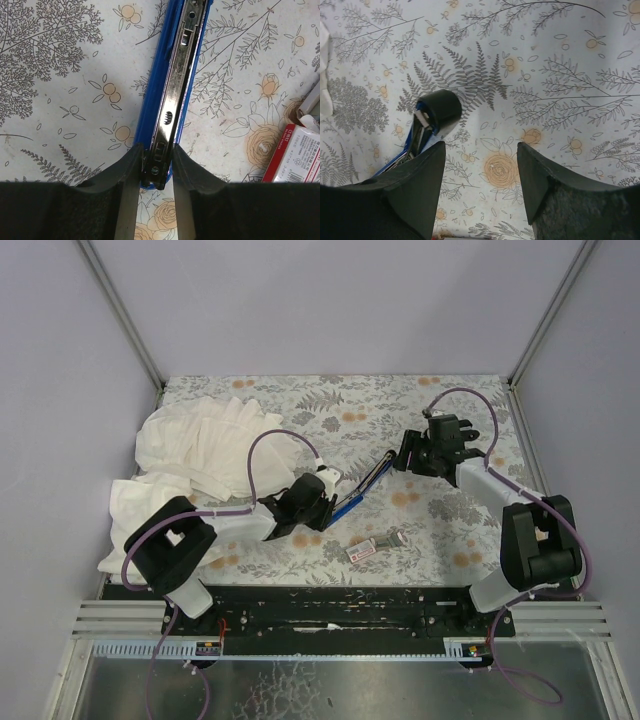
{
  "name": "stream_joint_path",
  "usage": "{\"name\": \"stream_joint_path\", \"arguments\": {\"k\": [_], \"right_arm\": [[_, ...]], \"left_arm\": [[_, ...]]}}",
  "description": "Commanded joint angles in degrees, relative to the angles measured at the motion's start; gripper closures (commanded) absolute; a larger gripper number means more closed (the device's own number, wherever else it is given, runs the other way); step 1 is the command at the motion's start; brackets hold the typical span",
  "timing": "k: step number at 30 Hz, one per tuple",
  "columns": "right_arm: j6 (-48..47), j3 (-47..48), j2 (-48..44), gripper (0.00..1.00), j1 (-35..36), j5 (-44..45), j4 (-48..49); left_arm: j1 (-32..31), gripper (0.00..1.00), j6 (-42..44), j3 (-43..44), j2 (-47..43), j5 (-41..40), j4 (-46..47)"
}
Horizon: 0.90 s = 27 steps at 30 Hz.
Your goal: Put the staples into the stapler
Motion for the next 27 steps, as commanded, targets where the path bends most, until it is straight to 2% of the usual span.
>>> {"name": "stream_joint_path", "arguments": {"k": [1,6,8,11,18,21,27], "right_arm": [[0.1,3.2,-0.2,0.35,-0.9,0.6,-0.5],[-3.3,3.0,-2.8,0.34,-1.1,-1.3,-0.5],[-5.3,2.7,-3.3,0.34,-1.1,-5.1,0.6],[-6.6,4.8,-1.5,0.35,-1.1,-11.6,0.1],[-3.8,7.5,3.9,0.42,-1.1,-17.7,3.8],[-3.2,9.2,7.7,0.43,-1.1,-18.2,4.2],[-1.7,10.9,13.0,0.47,-1.1,-11.4,2.7]], "left_arm": [[-0.9,0.73,-0.2,0.4,1.0,-1.4,-0.4],[-2.0,0.73,-1.5,-0.4,-0.2,0.0,0.1],[-2.4,0.72,-1.9,-0.8,-0.5,0.3,0.3],[-2.9,0.72,-2.3,-1.1,-0.6,0.2,0.3],[-3.5,0.73,-2.8,-1.6,-0.8,-0.5,0.4],[-3.7,0.73,-2.9,-1.9,-0.9,-0.8,0.4],[-4.0,0.74,-3.2,-2.1,-0.9,-1.0,0.6]]}}
